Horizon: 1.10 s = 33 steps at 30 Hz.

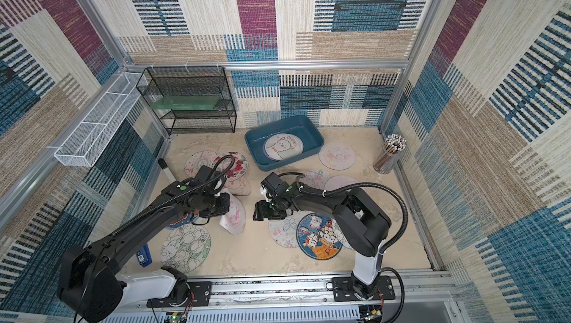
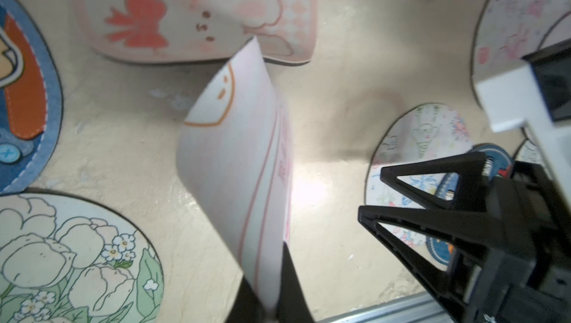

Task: Put the coasters into the storage box
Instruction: Place the coaster in the storage box.

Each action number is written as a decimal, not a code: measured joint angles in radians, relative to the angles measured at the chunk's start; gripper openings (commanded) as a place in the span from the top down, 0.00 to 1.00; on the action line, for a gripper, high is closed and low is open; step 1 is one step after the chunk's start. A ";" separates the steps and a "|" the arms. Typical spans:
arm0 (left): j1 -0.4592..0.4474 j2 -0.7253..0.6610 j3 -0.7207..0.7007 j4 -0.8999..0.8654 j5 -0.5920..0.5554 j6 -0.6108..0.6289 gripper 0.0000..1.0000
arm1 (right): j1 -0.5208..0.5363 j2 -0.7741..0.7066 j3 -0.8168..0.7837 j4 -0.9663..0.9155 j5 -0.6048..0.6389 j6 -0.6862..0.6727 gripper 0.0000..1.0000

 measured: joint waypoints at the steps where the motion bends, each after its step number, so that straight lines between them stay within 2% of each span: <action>1: -0.011 0.008 0.023 -0.005 -0.001 0.000 0.96 | -0.006 -0.017 -0.008 0.000 0.002 0.000 0.31; 8: -0.087 0.128 0.250 -0.029 0.000 0.000 0.95 | -0.078 -0.166 -0.093 -0.010 0.003 0.004 0.30; 21: -0.114 0.505 0.737 -0.034 0.005 0.043 0.95 | -0.262 -0.341 -0.172 -0.028 -0.028 -0.055 0.30; 33: -0.113 0.925 1.324 -0.058 0.068 0.116 0.93 | -0.344 -0.396 -0.199 -0.039 -0.062 -0.087 0.30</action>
